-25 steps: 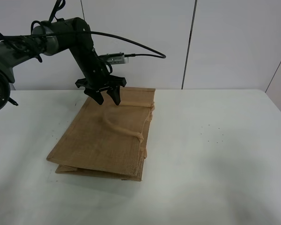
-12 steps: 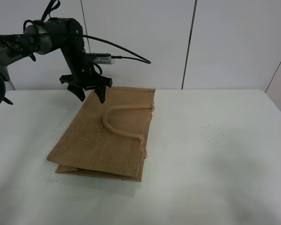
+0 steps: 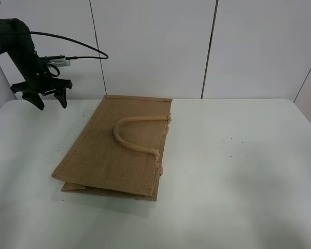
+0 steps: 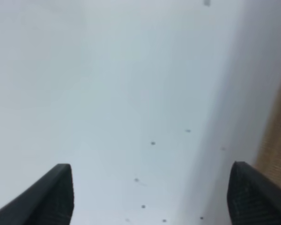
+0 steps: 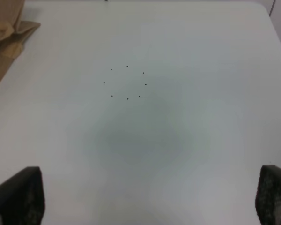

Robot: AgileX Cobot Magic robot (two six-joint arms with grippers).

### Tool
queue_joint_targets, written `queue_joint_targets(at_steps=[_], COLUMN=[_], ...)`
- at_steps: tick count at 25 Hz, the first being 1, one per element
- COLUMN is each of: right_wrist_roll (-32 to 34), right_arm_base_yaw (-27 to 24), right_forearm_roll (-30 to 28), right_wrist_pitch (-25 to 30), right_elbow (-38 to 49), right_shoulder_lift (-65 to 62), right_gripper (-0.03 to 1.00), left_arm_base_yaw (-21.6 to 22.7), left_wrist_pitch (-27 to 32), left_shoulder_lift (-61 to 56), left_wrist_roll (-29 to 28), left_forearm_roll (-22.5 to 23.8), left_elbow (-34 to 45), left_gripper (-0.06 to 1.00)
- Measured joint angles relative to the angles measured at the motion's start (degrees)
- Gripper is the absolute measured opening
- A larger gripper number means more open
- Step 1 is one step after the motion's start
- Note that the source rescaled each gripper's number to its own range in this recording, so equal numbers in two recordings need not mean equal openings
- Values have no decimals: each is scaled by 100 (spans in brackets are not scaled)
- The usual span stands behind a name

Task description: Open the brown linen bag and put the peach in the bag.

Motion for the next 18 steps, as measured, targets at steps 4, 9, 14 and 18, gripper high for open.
queue_joint_targets(at_steps=[4, 9, 14, 18], right_wrist_roll=[0, 0, 0, 0], right_arm_base_yaw=[0, 0, 0, 0], right_forearm_roll=[0, 0, 0, 0], right_wrist_pitch=[0, 0, 0, 0], right_elbow=[0, 0, 0, 0], right_shoulder_lift=[0, 0, 0, 0], right_gripper=[100, 100, 100, 100], left_arm_base_yaw=[-19, -138, -144, -144], left_wrist_pitch=[0, 0, 0, 5], left_shoulder_lift=[-118, -1017, -2483, -4094], left_wrist_roll=[7, 12, 12, 52], left_forearm_roll=[-69, -69, -69, -69], left_elbow=[41, 851, 2432, 3954], left_gripper=[100, 100, 100, 100])
